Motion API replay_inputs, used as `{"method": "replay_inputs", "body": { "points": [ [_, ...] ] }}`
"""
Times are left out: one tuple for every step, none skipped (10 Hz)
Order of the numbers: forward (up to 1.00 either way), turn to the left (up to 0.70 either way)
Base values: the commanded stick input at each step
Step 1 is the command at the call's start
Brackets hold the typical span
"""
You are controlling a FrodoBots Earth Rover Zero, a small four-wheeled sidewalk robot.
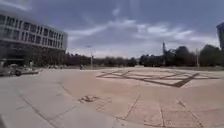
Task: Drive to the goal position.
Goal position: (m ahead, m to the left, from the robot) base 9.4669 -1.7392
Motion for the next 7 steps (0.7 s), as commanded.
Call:
{"method": "replay_inputs", "body": {
  "points": [
    [0.57,0.14],
    [0.57,0.14],
    [0.57,0.14],
    [0.57,0.08],
    [0.57,0.00],
    [0.59,0.00],
    [0.60,0.00]
  ]
}}
